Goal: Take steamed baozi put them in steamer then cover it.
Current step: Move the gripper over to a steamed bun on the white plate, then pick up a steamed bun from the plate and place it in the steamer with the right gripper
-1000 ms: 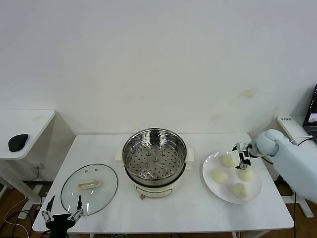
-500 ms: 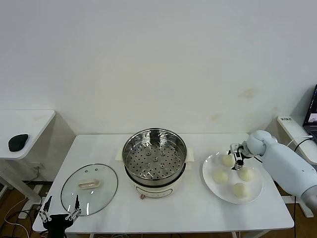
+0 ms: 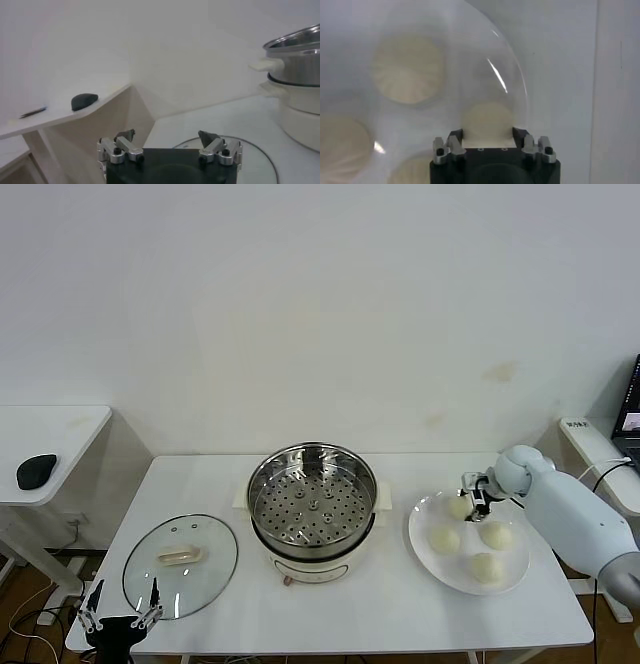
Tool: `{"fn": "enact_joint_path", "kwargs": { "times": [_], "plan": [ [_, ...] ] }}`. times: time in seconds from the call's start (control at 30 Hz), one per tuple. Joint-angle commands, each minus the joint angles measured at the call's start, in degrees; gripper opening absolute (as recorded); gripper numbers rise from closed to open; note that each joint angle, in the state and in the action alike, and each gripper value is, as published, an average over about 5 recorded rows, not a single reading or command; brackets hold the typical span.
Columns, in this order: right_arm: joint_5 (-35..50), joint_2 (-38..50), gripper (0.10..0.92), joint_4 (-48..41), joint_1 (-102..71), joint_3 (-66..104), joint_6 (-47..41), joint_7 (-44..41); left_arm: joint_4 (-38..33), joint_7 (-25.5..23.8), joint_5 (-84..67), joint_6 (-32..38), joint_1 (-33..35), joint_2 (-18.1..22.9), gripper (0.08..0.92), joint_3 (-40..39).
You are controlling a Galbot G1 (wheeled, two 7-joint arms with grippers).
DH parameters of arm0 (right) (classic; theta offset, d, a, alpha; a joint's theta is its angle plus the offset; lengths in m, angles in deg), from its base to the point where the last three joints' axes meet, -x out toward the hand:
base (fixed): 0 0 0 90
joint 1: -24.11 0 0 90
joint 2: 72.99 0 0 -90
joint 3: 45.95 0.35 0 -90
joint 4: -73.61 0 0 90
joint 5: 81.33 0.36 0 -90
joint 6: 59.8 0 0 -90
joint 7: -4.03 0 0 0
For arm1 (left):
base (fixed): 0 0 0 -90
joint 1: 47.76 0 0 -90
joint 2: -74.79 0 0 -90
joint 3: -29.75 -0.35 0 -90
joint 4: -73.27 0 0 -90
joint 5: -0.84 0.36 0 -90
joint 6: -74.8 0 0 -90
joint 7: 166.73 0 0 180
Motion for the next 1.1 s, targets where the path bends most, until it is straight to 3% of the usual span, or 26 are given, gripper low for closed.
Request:
{"fn": "enact_joint_path", "kwargs": {
  "times": [0.03,0.33,0.5,0.77,1.1],
  "plan": [
    [2.4,2.0,0.542,3.7,1.4,-1.8,-0.3,-0.4,-0.4,0.0,0.0,0.0,0.2,0.0,0.823,0.0],
    [18.7,11.8,0.538,18.6,14.3,-13.5,-3.9,-1.9,-1.0,0.1,0.0,0.4,-0.1,0.0,0.823,-0.7],
    [26.4,12.4,0.543,22.7,26.3,-21.6,-4.2,-2.1,-1.4,0.1,-0.1,0.6,-0.1,-0.2,0.823,-1.0],
    [34.6,3.3,0.545,24.5,42.8,-36.1,-1.8,-1.3,-2.1,-0.1,-0.6,0.5,-0.4,-1.3,0.823,-1.2],
    [37.9,-12.2,0.552,22.7,48.2,-44.2,2.7,1.9,-1.2,-0.2,-1.7,0.4,-1.5,-2.1,0.823,-0.7]
  ]
}}
